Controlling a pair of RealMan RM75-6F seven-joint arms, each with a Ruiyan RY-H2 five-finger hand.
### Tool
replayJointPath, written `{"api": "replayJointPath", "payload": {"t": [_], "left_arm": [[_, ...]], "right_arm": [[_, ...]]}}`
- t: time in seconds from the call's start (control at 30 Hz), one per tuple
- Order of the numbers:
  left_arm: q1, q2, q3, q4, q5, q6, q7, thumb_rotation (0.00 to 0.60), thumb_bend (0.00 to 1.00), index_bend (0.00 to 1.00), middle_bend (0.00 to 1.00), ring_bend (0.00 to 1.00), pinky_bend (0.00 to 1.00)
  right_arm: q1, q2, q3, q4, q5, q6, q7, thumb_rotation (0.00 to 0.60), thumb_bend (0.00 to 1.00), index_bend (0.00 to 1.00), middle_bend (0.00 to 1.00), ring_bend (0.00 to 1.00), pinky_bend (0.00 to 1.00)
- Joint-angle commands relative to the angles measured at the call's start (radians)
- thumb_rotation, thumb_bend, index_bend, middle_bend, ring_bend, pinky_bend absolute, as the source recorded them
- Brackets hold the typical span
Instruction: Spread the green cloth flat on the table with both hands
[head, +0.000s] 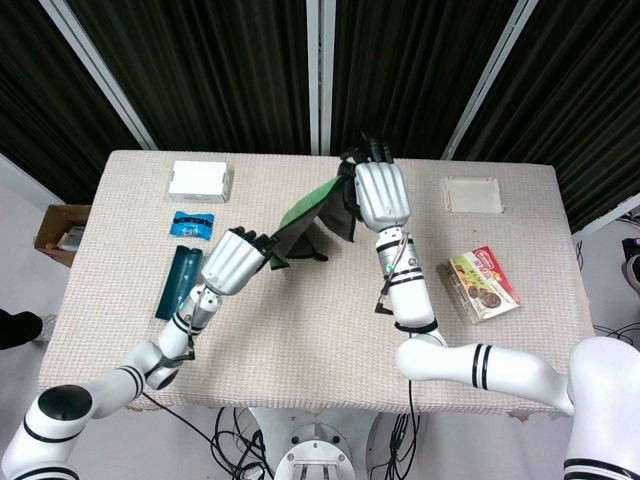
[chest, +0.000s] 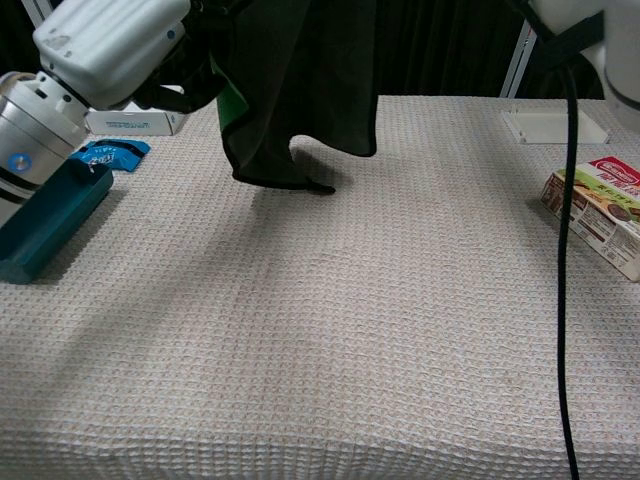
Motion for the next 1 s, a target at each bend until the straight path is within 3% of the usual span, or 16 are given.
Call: {"api": "replayJointPath", "payload": {"t": [0.03, 0.37, 0.7, 0.8, 1.0], "left_arm": [[-0.016, 0.048, 0.003, 0.035, 0.013, 0.002, 0.008, 0.600, 0.52, 0.77, 0.81, 0.85, 0.95], [-0.071, 0.096, -0.060, 0.137, -0.056, -0.060, -0.017, 0.600, 0.52, 0.76, 0.79, 0.85, 0.95], [-0.099, 0.101, -0.127, 0.239, -0.132, -0.024, -0.077, 0.600, 0.52, 0.75, 0.78, 0.84, 0.95], [-0.085, 0.093, -0.101, 0.262, -0.117, 0.008, -0.079, 0.600, 0.52, 0.75, 0.78, 0.84, 0.95], [-0.019, 0.047, 0.017, 0.309, -0.033, 0.087, -0.073, 0.600, 0.52, 0.75, 0.77, 0.84, 0.95]], "right_arm": [[-0.002, 0.005, 0.006, 0.012, 0.004, -0.002, 0.016, 0.600, 0.61, 0.75, 0.28, 0.00, 0.00], [0.039, -0.074, 0.047, 0.199, -0.016, -0.022, 0.159, 0.600, 0.60, 0.75, 0.28, 0.00, 0.00], [0.031, -0.115, 0.054, 0.298, -0.122, 0.025, 0.322, 0.600, 0.59, 0.74, 0.29, 0.00, 0.00], [-0.001, -0.103, 0.016, 0.270, -0.151, 0.012, 0.351, 0.600, 0.58, 0.74, 0.29, 0.00, 0.00], [-0.103, -0.032, -0.117, 0.146, -0.229, -0.054, 0.418, 0.600, 0.57, 0.74, 0.29, 0.00, 0.00]]}}
